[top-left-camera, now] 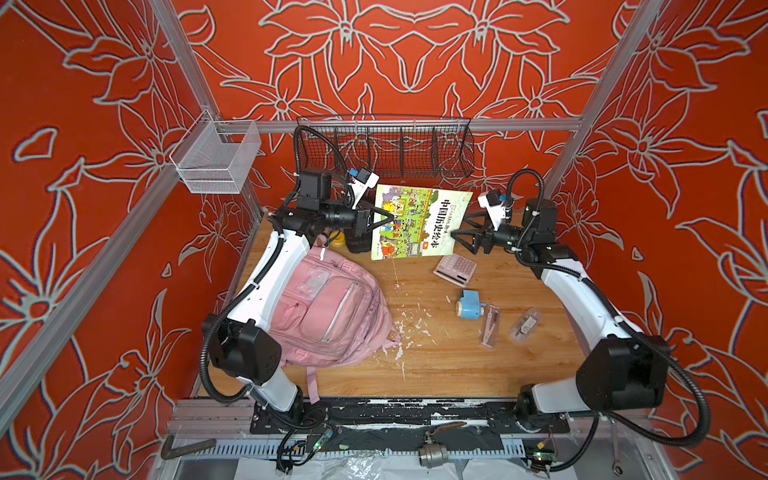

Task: Pack the student bag
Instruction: 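Lift the picture book upright with both grippers, then hold the book with the right gripper while the left gripper opens the backpack mouth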

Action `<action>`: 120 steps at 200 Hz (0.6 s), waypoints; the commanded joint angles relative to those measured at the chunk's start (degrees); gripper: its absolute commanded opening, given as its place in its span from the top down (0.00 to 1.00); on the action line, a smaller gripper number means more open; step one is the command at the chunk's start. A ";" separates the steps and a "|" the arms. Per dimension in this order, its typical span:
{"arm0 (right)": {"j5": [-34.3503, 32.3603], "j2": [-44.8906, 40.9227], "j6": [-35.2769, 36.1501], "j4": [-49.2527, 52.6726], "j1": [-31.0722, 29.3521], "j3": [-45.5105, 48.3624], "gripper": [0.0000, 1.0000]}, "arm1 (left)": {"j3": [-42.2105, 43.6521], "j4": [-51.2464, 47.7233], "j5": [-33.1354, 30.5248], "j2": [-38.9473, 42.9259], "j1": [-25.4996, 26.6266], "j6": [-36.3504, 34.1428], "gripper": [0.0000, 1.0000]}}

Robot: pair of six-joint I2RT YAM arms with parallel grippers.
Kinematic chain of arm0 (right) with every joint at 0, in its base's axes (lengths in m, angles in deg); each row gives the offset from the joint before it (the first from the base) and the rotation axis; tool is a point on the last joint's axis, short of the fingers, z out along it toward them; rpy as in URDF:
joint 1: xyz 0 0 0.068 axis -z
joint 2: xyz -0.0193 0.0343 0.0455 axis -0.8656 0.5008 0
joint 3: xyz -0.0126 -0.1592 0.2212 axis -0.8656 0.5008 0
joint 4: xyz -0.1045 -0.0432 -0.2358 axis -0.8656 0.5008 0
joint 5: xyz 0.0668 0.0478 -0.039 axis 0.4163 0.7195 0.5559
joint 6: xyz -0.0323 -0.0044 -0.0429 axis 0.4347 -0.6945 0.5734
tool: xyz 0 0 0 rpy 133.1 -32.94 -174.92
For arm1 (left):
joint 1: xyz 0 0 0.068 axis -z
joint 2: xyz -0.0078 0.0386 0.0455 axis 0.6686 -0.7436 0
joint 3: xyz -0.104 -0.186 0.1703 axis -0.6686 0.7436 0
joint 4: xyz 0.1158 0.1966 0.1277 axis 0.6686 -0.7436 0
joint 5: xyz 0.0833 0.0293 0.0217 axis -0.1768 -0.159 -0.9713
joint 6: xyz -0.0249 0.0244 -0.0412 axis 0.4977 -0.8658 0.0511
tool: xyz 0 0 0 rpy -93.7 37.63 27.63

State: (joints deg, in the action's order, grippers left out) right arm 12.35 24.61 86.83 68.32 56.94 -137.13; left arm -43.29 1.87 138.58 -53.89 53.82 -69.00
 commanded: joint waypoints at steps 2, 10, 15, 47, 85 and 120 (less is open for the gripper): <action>8.57 1.45 -9.56 -13.24 0.02 0.37 0.14 | -1.69 1.47 3.99 -1.24 0.98 1.80 1.00; 9.78 1.86 -10.91 -14.65 -0.03 0.28 0.16 | -2.19 0.74 3.58 -1.53 1.30 1.16 1.00; 10.36 2.22 -11.88 -15.15 -0.07 0.15 0.17 | -2.47 0.59 3.52 -1.76 1.41 1.14 1.00; 15.08 3.50 -14.62 -14.16 -0.07 -1.13 0.44 | -3.30 1.86 2.57 -2.49 1.39 2.16 1.00; 15.75 1.97 -11.67 -6.21 -0.06 -1.80 0.73 | -5.41 0.05 -0.85 -4.06 1.40 2.91 1.00; 14.49 1.37 -10.34 0.82 0.46 -4.02 1.00 | -8.30 -9.75 -19.74 -4.46 0.95 4.66 0.41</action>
State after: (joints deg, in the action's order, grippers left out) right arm 26.08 27.65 75.29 63.84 57.01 -138.38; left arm -48.95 -0.66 132.98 -58.08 55.15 -65.77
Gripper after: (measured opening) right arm 0.052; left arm 0.449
